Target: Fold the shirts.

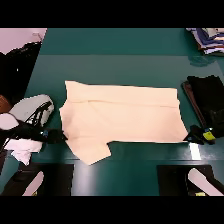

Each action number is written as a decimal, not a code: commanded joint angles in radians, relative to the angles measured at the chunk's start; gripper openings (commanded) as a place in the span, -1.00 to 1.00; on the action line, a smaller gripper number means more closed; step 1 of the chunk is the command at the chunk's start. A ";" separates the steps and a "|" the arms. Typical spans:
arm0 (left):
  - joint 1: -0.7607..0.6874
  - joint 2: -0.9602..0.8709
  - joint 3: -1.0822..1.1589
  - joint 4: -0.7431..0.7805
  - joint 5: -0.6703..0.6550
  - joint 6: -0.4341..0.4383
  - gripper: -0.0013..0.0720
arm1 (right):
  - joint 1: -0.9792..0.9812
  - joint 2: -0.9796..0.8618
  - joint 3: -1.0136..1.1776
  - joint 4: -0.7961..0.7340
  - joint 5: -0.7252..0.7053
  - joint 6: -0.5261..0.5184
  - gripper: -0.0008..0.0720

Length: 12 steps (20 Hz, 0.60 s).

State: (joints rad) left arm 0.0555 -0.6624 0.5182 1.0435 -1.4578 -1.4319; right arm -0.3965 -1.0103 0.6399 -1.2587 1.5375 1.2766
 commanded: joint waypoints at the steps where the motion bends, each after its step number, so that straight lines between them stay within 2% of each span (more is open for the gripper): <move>1: 0.000 0.130 0.013 -0.031 -0.195 -0.091 -0.91 | -0.034 0.167 0.002 -0.077 0.082 0.002 -0.93; 3: 0.000 0.121 0.066 -0.046 -0.148 -0.098 -0.91 | -0.033 0.200 0.031 -0.058 0.071 0.048 -0.93; 5: 0.000 0.066 0.143 -0.045 -0.020 -0.073 -0.91 | 0.005 0.140 0.111 -0.005 0.060 0.050 -0.93; 9: 0.000 -0.214 0.283 -0.049 0.149 0.026 -0.91 | 0.159 -0.079 0.310 0.010 -0.041 0.070 -0.93; 12: 0.000 -0.452 0.415 -0.048 0.249 0.052 -0.91 | 0.242 -0.266 0.481 0.010 -0.082 0.097 -0.93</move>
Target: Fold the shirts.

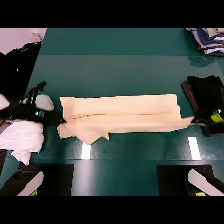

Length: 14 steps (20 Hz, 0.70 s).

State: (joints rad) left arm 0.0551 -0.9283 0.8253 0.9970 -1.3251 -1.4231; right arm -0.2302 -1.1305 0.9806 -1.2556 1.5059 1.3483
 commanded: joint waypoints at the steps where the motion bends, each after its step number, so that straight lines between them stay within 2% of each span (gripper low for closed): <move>1: 0.001 -0.252 0.155 -0.002 0.133 0.043 -0.91 | 0.098 -0.204 0.199 0.007 -0.048 0.031 -0.93; 5: 0.001 -0.437 0.311 -0.002 0.202 0.044 -0.90 | 0.156 -0.385 0.380 0.008 -0.047 0.058 -0.93; 9: 0.001 -0.483 0.346 -0.002 0.281 0.043 -0.90 | 0.172 -0.518 0.516 0.034 -0.031 0.076 -0.91; 10: 0.001 -0.482 0.346 -0.003 0.290 0.042 -0.70 | 0.164 -0.541 0.541 0.077 -0.037 0.075 -0.66; 11: 0.001 -0.482 0.346 -0.003 0.292 0.033 0.13 | 0.151 -0.556 0.559 0.121 -0.043 0.075 -0.24; 12: 0.001 -0.481 0.346 -0.003 0.291 0.032 0.58 | 0.136 -0.566 0.572 0.167 -0.055 0.071 -0.01; 14: 0.002 -0.474 0.352 -0.003 0.274 0.033 0.58 | 0.100 -0.570 0.580 0.201 -0.037 0.057 0.00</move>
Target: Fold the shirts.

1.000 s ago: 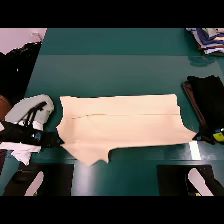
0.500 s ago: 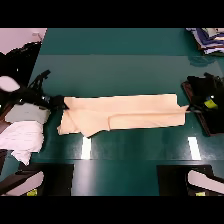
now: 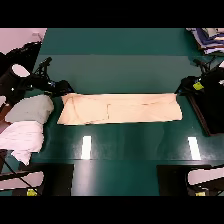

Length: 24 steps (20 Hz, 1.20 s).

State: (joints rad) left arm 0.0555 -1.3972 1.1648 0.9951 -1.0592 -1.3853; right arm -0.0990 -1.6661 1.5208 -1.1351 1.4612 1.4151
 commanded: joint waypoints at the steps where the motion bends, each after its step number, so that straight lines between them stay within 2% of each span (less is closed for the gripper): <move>1: 0.002 -0.005 0.029 0.000 -0.023 -0.002 0.58 | -0.051 -0.034 0.040 0.080 0.037 -0.020 0.00; 2: 0.002 -0.005 0.044 0.000 -0.053 0.000 0.23 | -0.070 -0.034 0.032 0.077 0.066 -0.049 0.00; 3: 0.001 -0.005 0.059 -0.002 -0.084 0.010 -0.34 | -0.097 -0.025 0.008 0.078 0.084 -0.065 0.00; 4: 0.001 -0.005 0.065 -0.014 -0.099 0.028 -0.81 | -0.125 -0.011 -0.030 0.078 0.081 -0.080 0.00; 5: 0.001 -0.005 0.065 -0.037 -0.105 0.043 -0.90 | -0.150 0.001 -0.071 0.080 0.071 -0.101 0.00; 6: 0.001 -0.005 0.065 -0.061 -0.105 0.043 -0.90 | -0.174 0.009 -0.112 0.080 0.061 -0.112 0.17; 7: -0.002 -0.005 0.065 -0.085 -0.104 0.043 -0.90 | -0.197 0.010 -0.154 0.096 0.054 -0.122 0.54; 8: -0.013 -0.005 0.065 -0.094 -0.101 0.043 -0.90 | -0.216 0.003 -0.193 0.113 0.053 -0.127 0.64; 12: -0.151 -0.013 0.065 -0.095 -0.006 0.027 -0.91 | -0.206 -0.056 -0.294 0.230 0.014 -0.211 0.63; 13: -0.188 -0.017 0.066 -0.096 0.016 0.027 -0.91 | -0.186 -0.065 -0.302 0.235 -0.005 -0.213 0.47; 14: -0.220 -0.026 0.074 -0.096 0.035 0.027 -0.90 | -0.166 -0.071 -0.306 0.245 -0.018 -0.214 0.39; 15: -0.249 -0.042 0.093 -0.096 0.049 0.024 -0.91 | -0.148 -0.071 -0.305 0.251 -0.032 -0.214 0.39; 16: -0.274 -0.062 0.119 -0.097 0.058 0.023 -0.91 | -0.127 -0.070 -0.302 0.252 -0.041 -0.229 0.26; 18: -0.327 -0.116 0.181 -0.098 0.055 -0.002 -0.91 | -0.095 -0.070 -0.283 0.251 -0.027 -0.246 -0.40; 19: -0.354 -0.147 0.211 -0.098 0.055 -0.010 -0.91 | -0.082 -0.070 -0.269 0.251 -0.007 -0.257 -0.89; 22: -0.444 -0.248 0.301 -0.098 0.055 -0.025 -0.91 | -0.058 -0.038 -0.204 0.254 0.082 -0.263 -0.93; 24: -0.494 -0.327 0.363 -0.097 0.057 -0.025 -0.91 | -0.031 0.033 -0.138 0.253 0.105 -0.216 -0.93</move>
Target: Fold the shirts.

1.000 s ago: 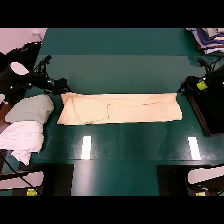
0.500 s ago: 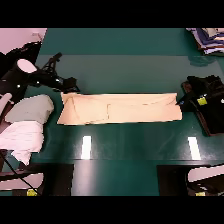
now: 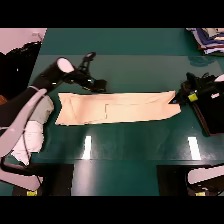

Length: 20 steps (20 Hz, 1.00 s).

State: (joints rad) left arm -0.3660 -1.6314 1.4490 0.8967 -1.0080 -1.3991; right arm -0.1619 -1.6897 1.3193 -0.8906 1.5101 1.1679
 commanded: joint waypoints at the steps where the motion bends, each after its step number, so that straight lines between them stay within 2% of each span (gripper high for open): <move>1: -0.093 -0.132 0.108 0.001 0.005 -0.019 -0.91 | 0.047 0.097 0.102 0.008 0.066 0.079 -0.93; 5: -0.166 -0.255 0.192 -0.006 -0.002 -0.068 -0.91 | 0.141 0.227 0.255 0.008 0.068 0.152 -0.93; 11: -0.198 -0.264 0.195 0.002 -0.018 -0.067 -0.91 | 0.307 0.259 0.480 0.008 0.044 0.211 -0.93; 18: -0.198 -0.263 0.195 0.028 -0.006 -0.067 -0.90 | 0.470 0.256 0.518 0.008 -0.010 0.215 -0.93; 20: -0.184 -0.263 0.209 0.043 -0.045 -0.066 -0.91 | 0.508 0.256 0.518 0.009 -0.032 0.214 -0.93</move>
State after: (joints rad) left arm -0.5606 -1.8938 1.6478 0.9230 -1.0256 -1.4658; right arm 0.2890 -1.4334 1.8286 -0.8822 1.5097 1.3788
